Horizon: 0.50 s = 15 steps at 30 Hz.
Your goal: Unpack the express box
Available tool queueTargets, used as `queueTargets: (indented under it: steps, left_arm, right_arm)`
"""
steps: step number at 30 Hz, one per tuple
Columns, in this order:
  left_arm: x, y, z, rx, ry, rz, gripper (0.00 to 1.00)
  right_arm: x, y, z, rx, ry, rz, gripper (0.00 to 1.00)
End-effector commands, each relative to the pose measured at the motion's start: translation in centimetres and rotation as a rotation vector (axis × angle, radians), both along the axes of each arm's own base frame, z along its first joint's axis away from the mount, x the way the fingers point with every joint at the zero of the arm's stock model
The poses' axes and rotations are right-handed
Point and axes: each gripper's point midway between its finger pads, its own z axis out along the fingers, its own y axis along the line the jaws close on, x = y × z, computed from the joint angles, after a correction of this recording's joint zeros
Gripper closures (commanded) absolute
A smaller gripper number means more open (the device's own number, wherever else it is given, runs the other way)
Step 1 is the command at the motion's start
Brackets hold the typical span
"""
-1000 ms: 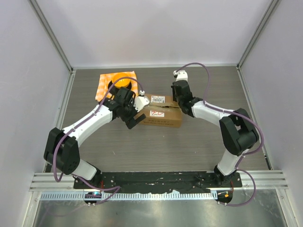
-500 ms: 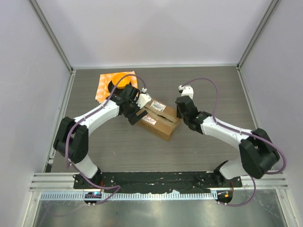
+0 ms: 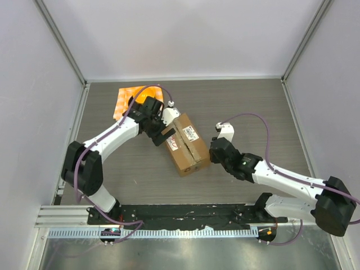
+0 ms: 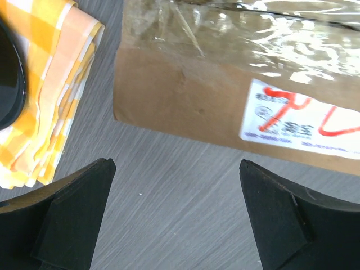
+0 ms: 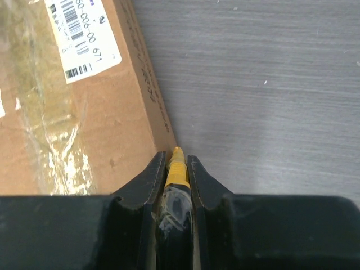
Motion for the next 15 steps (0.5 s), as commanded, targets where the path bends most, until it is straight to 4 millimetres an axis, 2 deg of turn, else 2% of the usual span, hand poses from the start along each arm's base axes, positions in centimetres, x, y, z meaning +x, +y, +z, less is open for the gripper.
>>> queueTargets:
  steps: [1,5,6,9,12,15]
  left_arm:
    - [-1.3,-0.7,4.4,-0.083,-0.033,-0.069,0.00]
    - [-2.3,-0.8,5.6,-0.113,0.007,-0.087,0.00]
    - [-2.2,-1.1,6.3,-0.125,0.003,-0.094,0.00]
    - [-2.1,-1.1,6.7,-0.130,0.013,-0.092,0.00]
    - [-1.4,-1.2,7.0,-0.130,-0.006,-0.081,0.00]
    - [0.0,-1.2,6.7,-0.103,-0.017,-0.053,0.00]
  right_arm:
    - [-1.7,0.3,0.9,0.075,0.004,-0.005,0.99]
    - [-4.0,3.2,2.0,0.143,0.014,0.121,0.99]
    - [-4.4,3.7,2.3,0.155,0.010,0.139,0.99]
    - [-5.6,4.5,2.8,0.157,0.006,0.181,0.99]
    - [-6.5,4.2,3.0,0.129,0.001,0.196,0.99]
    - [-6.2,3.3,4.8,0.076,-0.035,0.194,0.99]
